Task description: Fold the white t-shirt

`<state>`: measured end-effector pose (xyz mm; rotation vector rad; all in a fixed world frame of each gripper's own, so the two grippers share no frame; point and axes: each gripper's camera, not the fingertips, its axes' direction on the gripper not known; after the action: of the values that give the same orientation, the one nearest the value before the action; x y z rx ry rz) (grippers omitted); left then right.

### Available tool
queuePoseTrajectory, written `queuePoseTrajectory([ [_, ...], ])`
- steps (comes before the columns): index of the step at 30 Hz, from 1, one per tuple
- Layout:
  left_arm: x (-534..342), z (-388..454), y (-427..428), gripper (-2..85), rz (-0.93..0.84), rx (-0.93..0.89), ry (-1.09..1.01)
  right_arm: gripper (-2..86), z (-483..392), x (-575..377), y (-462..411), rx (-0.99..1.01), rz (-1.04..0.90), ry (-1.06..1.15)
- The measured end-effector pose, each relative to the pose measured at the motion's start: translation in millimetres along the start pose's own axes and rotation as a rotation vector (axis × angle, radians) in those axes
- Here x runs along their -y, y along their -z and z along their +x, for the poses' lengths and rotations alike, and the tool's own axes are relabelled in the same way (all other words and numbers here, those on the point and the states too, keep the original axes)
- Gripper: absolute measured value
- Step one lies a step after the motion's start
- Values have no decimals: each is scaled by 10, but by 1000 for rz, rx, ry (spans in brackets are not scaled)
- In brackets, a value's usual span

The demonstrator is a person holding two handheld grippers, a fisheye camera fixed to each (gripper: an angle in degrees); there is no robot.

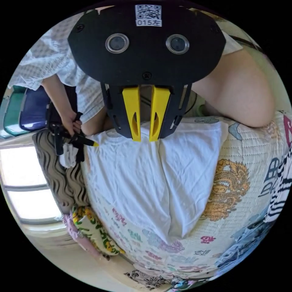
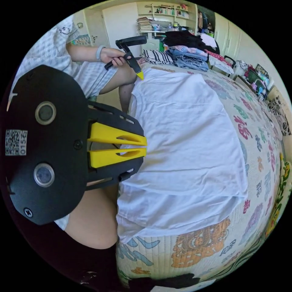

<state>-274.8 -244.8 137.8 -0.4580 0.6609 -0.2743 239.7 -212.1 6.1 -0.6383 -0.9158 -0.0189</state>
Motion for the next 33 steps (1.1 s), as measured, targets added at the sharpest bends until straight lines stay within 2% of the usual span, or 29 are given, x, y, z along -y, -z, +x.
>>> queuePoseTrajectory([
  [5, -85, -209, 514, 81, 86, 80, 25, 39, -955, 608, 70, 4, 35, 294],
  [7, -30, -337, 569, 94, 57, 159, 53, 54, -1555, 991, -56, -41, 11, 452],
  [10, 49, -457, 442, 121, -28, 187, 91, 63, -2261, 1479, -347, -113, -40, 588],
  [16, 198, -438, 316, 115, -64, 237, 82, 79, -3386, 2267, -1161, -299, -197, 763],
  [20, 244, -362, 248, 115, -87, 309, 43, 90, -3848, 2553, -1639, -384, -308, 838],
  [24, 378, -393, 12, 114, -216, 341, 13, 92, -4220, 2664, -2215, -608, -475, 975],
  [25, 404, -400, -10, 109, -226, 350, 7, 88, -4269, 2668, -2374, -706, -527, 1009],
  [27, 420, -422, -22, 98, -228, 362, 7, 89, -4365, 2652, -2476, -760, -548, 1094],
  [33, 401, -563, -33, 50, -237, 318, 14, 40, -4511, 2832, -2367, -708, -547, 1082],
])
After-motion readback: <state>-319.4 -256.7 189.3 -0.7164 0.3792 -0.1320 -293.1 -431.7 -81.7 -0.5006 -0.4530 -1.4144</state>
